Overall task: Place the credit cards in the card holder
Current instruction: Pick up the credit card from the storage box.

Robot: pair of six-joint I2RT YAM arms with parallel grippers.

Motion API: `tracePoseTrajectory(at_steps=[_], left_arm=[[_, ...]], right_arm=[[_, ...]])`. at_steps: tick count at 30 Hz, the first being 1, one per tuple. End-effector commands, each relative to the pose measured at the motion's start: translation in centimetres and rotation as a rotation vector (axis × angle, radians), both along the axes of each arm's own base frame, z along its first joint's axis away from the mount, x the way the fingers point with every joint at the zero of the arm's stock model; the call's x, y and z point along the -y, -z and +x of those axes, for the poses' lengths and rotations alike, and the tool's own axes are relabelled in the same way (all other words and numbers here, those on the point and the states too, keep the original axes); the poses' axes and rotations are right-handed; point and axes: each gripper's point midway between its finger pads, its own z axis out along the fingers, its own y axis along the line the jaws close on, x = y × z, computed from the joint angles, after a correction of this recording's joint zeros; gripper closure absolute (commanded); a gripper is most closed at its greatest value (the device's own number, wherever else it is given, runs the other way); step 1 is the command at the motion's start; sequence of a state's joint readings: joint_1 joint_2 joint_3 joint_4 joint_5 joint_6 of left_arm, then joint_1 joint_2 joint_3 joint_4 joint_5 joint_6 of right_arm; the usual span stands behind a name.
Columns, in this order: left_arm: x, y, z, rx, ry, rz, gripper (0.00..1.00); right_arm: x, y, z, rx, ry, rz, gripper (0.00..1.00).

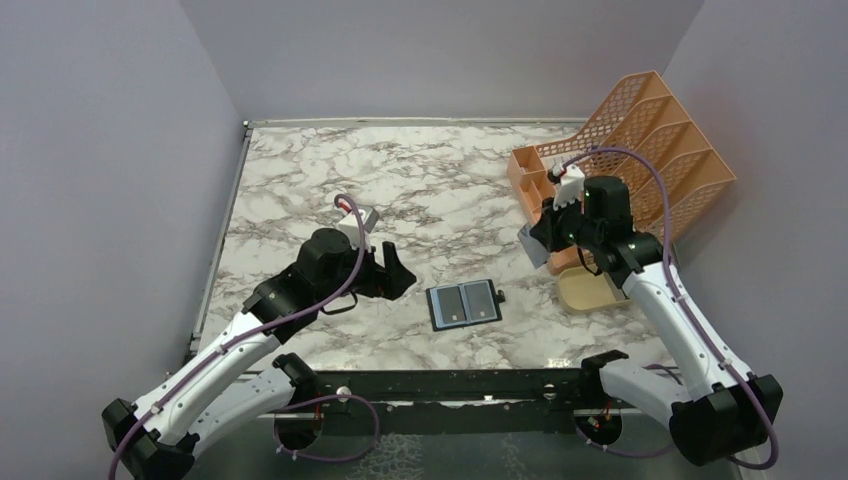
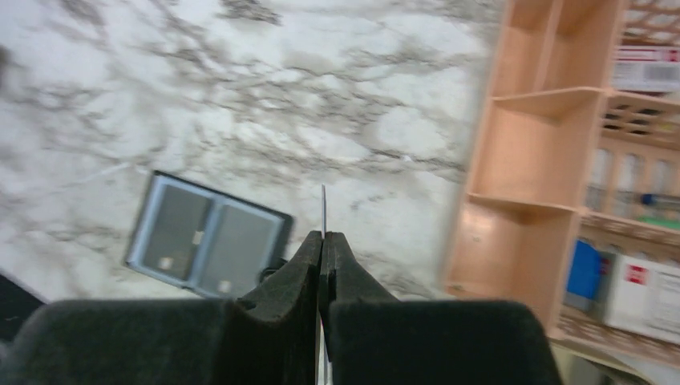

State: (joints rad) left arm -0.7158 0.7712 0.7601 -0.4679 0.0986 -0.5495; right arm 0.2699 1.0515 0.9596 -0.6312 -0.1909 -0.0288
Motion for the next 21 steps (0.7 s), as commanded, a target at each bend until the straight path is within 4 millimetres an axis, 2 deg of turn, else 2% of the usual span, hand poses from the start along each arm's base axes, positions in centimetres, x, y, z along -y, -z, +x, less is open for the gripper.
tracePoseTrajectory(at_steps=[1, 4, 7, 10, 13, 16, 19, 21], left_arm=[[3.3, -2.2, -1.2, -0.089, 0.053, -0.236, 0.23], [5.1, -3.9, -1.6, -0.119, 0.101, -0.375, 0.28], [6.6, -5.5, -2.0, -0.148, 0.153, -0.505, 0.33], [7.7, -6.5, -1.8, -0.158, 0.183, -0.592, 0.34], [8.9, -7.0, -1.4, -0.158, 0.227, -0.623, 0.34], [10.0, -7.3, -1.0, -0.174, 0.262, -0.637, 0.34], [10.7, -8.5, -1.0, -0.161, 0.295, -0.683, 0.34], [11.1, -8.4, -0.9, -0.167, 0.304, -0.681, 0.34]], right_arm=[[-6.5, -3.7, -2.0, 0.043, -0.189, 0.409, 0.99], [-8.3, -4.8, -3.4, 0.035, -0.235, 0.585, 0.99], [-9.1, -6.1, -4.5, 0.023, -0.253, 0.706, 0.99], [-10.1, -8.0, -6.3, -0.04, -0.268, 0.901, 0.99], [-10.1, -8.8, -7.6, -0.043, -0.27, 1.044, 0.99], [-9.9, -9.5, -7.8, -0.035, -0.253, 1.099, 0.99], [-10.0, -9.9, -7.9, -0.05, -0.256, 1.112, 0.99], [-10.1, -10.1, -8.0, -0.058, -0.261, 1.14, 0.99]])
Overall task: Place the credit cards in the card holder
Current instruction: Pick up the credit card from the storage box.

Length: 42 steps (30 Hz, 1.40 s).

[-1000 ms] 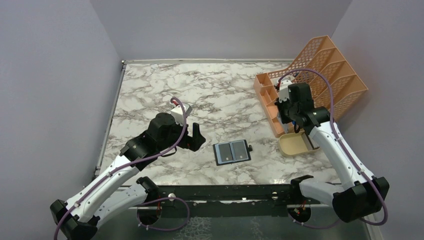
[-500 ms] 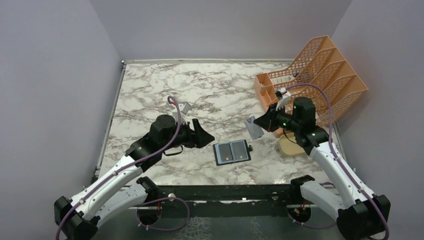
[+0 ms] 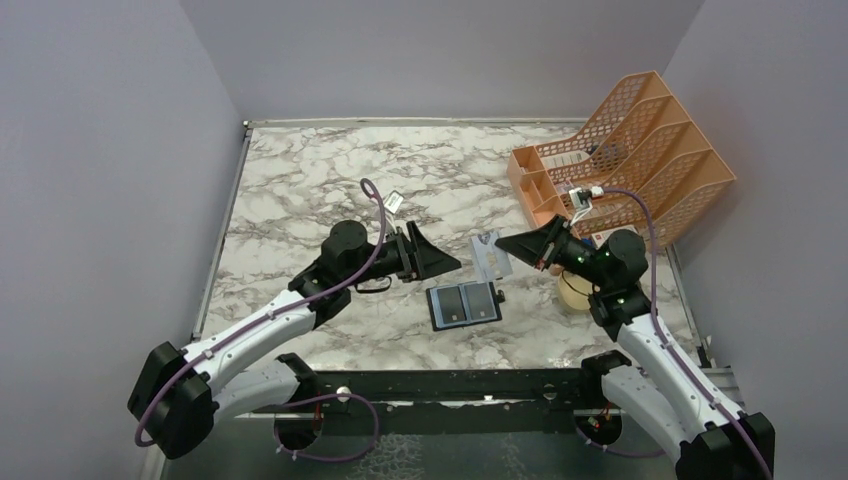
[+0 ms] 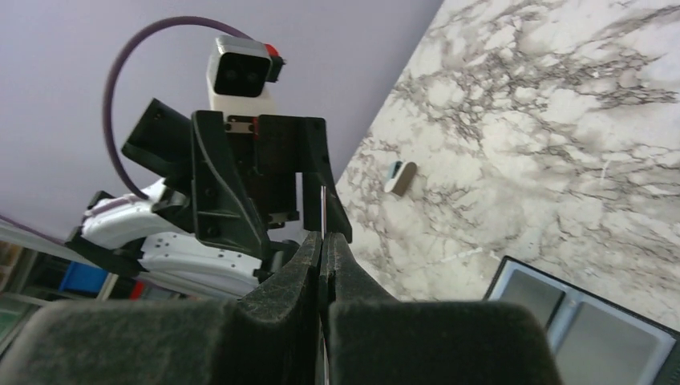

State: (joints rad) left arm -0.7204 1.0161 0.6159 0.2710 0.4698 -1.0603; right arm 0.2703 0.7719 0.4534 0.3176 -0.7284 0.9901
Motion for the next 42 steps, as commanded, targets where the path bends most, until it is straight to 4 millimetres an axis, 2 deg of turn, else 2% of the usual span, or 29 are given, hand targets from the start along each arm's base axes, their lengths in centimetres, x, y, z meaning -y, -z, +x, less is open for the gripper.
tracePoseTrajectory(at_steps=[1, 19, 22, 27, 31, 34, 42], left_arm=[[1.4, -4.3, -0.6, 0.08, 0.082, -0.129, 0.34], [3.4, -4.4, -1.5, 0.049, 0.166, -0.199, 0.61], [3.6, -4.2, -1.7, 0.04, 0.179, -0.202, 0.75], [3.7, -3.8, -1.7, 0.031, 0.175, -0.202, 0.86], [3.6, -3.9, -1.5, 0.043, 0.164, -0.206, 1.0], [3.3, -3.5, -1.5, 0.049, 0.146, -0.199, 1.0], [1.9, -0.1, -1.7, 0.015, 0.101, -0.145, 1.0]], right_arm=[[-0.4, -3.3, -1.2, 0.037, -0.052, 0.129, 0.99], [-1.0, -2.8, -1.4, -0.023, -0.08, 0.199, 0.99], [-1.0, -2.3, -1.5, -0.014, -0.08, 0.191, 0.99], [-1.0, -1.8, -1.7, -0.025, -0.081, 0.197, 0.99], [-1.1, -1.2, -1.8, -0.04, -0.086, 0.192, 0.99], [-1.0, -0.2, -1.4, -0.082, -0.056, 0.18, 0.99], [-0.5, 1.1, -0.2, -0.045, 0.013, 0.053, 0.99]])
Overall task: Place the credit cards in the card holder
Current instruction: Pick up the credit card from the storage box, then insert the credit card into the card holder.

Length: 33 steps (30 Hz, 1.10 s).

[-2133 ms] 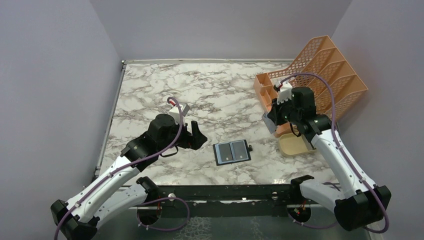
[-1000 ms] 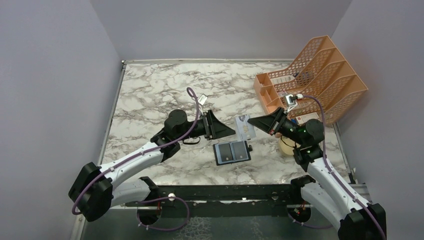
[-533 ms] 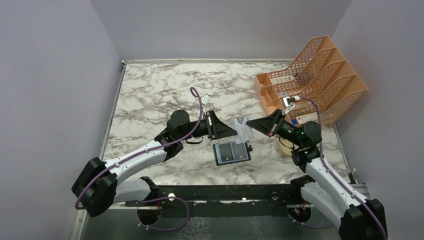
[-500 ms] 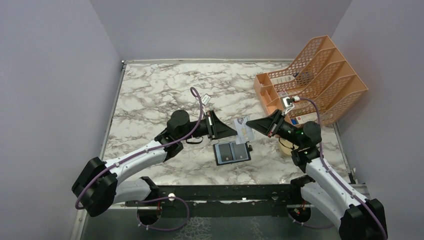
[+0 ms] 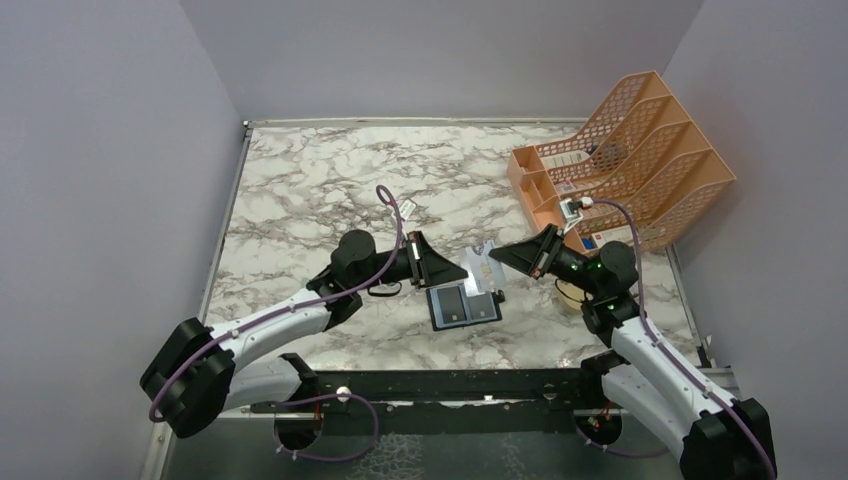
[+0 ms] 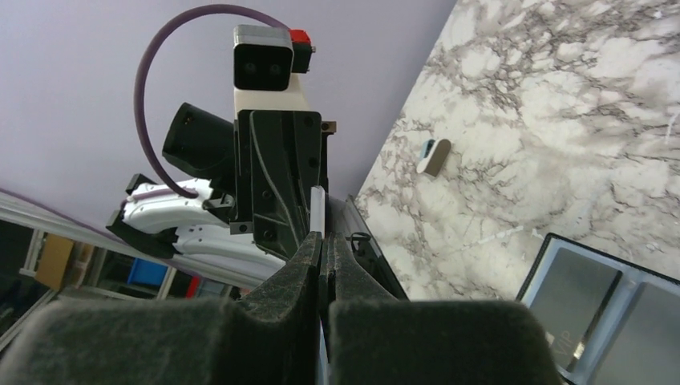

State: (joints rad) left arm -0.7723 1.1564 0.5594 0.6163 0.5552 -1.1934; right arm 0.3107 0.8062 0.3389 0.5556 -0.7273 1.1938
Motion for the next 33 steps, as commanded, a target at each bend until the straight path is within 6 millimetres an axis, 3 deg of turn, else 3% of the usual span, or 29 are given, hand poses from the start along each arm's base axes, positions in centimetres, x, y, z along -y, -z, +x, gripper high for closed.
tracePoseTrajectory(at_steps=[1, 6, 11, 15, 22, 30, 33], left_arm=[[-1.3, 0.9, -0.1, 0.036, -0.037, 0.009, 1.0], [-2.6, 3.6, 0.5, 0.017, -0.086, 0.101, 1.0], [-3.9, 7.2, 1.4, -0.016, -0.153, 0.261, 1.0], [-4.6, 9.7, 1.8, -0.036, -0.163, 0.391, 1.0], [-3.7, 11.9, 1.6, -0.096, -0.101, 0.439, 1.0], [-1.8, 13.7, 2.0, -0.159, -0.025, 0.426, 1.0], [-1.3, 14.2, 2.2, -0.185, -0.011, 0.426, 1.0]], right_arm=[[0.8, 0.2, 1.1, 0.052, 0.082, -0.096, 0.99], [1.3, -0.3, 1.7, 0.094, 0.121, -0.178, 0.99], [1.6, 1.2, 2.9, 0.072, 0.144, -0.288, 0.99], [2.7, 4.5, 3.9, 0.028, 0.186, -0.432, 0.99], [3.7, 9.5, 5.1, -0.019, 0.183, -0.602, 0.99], [2.2, 15.3, 3.8, -0.11, -0.009, -0.645, 0.99], [2.8, 17.3, 3.8, -0.188, 0.001, -0.696, 0.99]])
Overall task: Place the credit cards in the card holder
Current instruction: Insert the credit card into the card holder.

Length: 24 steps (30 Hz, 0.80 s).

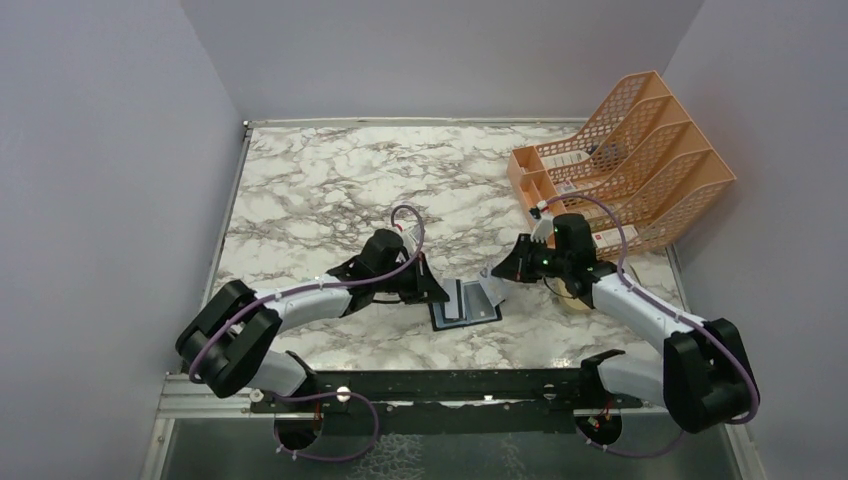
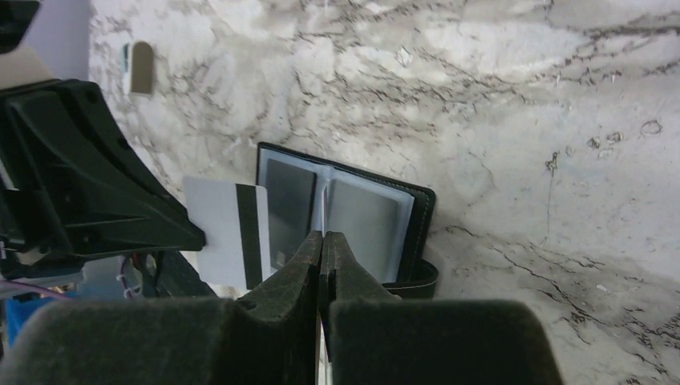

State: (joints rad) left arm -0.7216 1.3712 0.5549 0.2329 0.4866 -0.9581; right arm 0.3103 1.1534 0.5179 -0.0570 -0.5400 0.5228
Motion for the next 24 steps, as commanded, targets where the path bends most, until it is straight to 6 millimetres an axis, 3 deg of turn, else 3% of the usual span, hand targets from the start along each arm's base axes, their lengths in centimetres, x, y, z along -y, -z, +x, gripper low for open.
tracePoseTrajectory(at_steps=[1, 5, 17, 24], left_arm=[[1.6, -1.3, 0.6, 0.007, 0.04, -0.064, 1.0], [2.1, -0.5, 0.8, -0.022, 0.055, -0.057, 1.0], [2.0, 1.7, 0.4, -0.088, 0.055, -0.027, 1.0], [1.7, 3.2, 0.2, -0.116, 0.043, 0.003, 1.0]], right_arm=[[0.7, 2.5, -0.3, -0.056, -0.01, -0.077, 0.99], [2.3, 4.0, 0.3, -0.091, 0.048, -0.185, 0.99], [4.1, 3.3, 0.6, -0.048, 0.113, -0.261, 0.99], [4.3, 4.3, -0.1, -0.062, 0.12, -0.263, 0.99]])
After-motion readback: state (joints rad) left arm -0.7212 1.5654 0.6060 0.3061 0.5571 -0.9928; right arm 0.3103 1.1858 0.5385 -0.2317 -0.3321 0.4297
